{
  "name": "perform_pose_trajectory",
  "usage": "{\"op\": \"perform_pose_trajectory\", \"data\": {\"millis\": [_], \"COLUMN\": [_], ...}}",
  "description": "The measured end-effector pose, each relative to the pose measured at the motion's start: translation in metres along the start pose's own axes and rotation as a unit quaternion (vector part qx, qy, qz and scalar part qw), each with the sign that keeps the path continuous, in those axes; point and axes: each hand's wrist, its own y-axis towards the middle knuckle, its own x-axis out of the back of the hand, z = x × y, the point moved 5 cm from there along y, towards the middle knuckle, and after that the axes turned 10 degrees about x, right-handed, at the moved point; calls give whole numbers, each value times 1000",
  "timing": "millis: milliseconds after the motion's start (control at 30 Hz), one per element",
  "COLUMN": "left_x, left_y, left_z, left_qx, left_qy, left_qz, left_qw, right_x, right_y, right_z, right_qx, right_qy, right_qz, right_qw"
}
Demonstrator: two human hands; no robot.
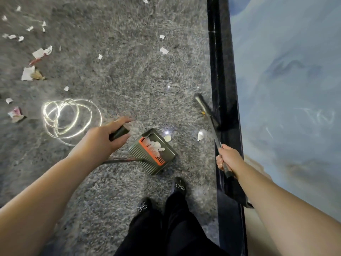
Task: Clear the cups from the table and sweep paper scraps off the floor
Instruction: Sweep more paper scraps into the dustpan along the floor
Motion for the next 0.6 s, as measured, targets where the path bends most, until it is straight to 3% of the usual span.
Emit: {"op": "perform_pose_trajectory", "data": {"millis": [600], "left_x": [3], "left_y": [-5], "left_z": [1], "left_qx": [2], "left_qy": [9], "left_qz": [19], "left_qw": [1000], "right_x": [-95], "right_y": [-92], "right_z": [-80], "right_qx": [-57], "right_qy": [-10], "right_qz": [91], "right_qw": [994]}}
